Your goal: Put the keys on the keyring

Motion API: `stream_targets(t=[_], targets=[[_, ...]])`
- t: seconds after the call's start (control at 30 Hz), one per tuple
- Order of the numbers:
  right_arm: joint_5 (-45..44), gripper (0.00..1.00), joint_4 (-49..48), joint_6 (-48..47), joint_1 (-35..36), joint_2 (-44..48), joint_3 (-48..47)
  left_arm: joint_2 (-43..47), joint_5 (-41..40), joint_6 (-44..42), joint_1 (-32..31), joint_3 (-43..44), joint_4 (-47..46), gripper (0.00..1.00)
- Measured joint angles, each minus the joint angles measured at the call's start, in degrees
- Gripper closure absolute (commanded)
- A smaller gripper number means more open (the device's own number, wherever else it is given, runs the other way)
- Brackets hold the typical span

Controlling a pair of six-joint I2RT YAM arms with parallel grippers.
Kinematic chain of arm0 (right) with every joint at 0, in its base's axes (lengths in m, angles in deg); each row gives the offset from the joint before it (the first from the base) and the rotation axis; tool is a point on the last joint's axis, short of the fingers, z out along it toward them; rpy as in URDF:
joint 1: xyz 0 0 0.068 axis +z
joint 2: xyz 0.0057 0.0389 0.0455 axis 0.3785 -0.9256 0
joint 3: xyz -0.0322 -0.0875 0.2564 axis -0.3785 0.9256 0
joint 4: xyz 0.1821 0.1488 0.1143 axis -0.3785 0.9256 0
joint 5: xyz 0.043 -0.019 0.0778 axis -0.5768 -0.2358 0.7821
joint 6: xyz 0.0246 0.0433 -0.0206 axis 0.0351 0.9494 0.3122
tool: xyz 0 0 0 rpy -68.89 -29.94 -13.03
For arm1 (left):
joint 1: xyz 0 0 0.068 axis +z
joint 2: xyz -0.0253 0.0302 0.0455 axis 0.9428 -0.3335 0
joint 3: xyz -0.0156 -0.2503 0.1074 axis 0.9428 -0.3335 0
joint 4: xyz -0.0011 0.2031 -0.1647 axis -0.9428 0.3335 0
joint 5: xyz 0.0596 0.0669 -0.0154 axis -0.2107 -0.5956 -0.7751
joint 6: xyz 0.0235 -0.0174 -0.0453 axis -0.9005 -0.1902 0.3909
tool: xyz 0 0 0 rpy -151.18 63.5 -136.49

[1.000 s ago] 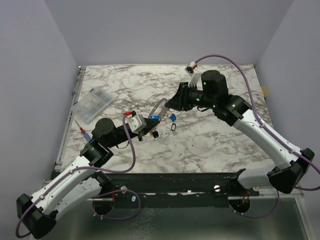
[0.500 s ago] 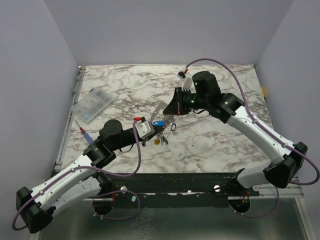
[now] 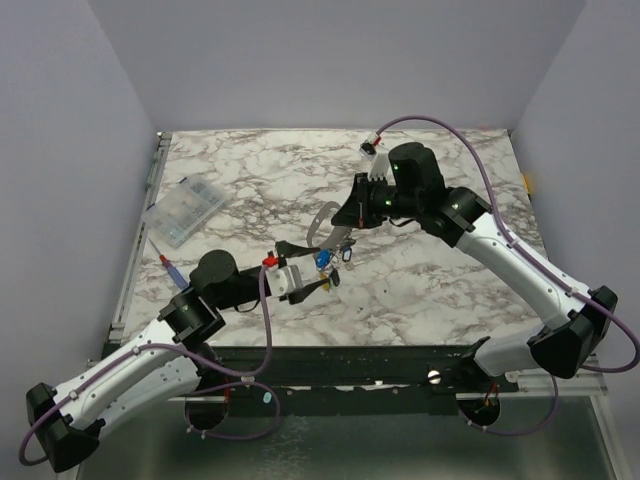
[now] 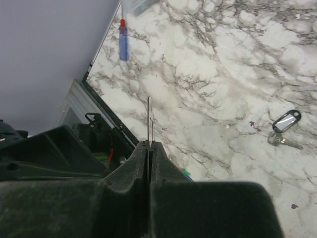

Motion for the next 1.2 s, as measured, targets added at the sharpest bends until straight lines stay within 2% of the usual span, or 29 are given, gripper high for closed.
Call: stream_targets(t=[0.1,0.2,0.4,0.93,1.07,1.2], targets=[[-1.18,0.99,-0.11,-1.18,-0.42,0.39,0.44,4.11,0.52,-1.68,-0.35,-1.18,0.57,0.29],[-1.6,0.99,-0.57,-2.12,-0.5,1.18,0.79,6.95,0.52,-2.78,-0.35,-1.18,1.03,0.34],[-1.51,0.99,-3.06,-2.97,-0.5,2.99,1.6,5.03,-0.15,-1.49,-0.35,1.16,2.27,0.54],[0.9,0.99,-6.71,-5.14,-0.5,5.11,5.99,-11.28,-2.93,4.07,-0.35,8.13,-0.48,0.58],[1.07,0.99,-7.17,-6.01,-0.5,5.9,6.36,-13.66,-3.19,4.2,-0.37,9.01,-1.33,0.72],[1.03,0.99,-7.26,-6.93,-0.7,6.32,6.58,-15.87,-3.54,4.2,-0.63,10.27,-2.51,1.0]])
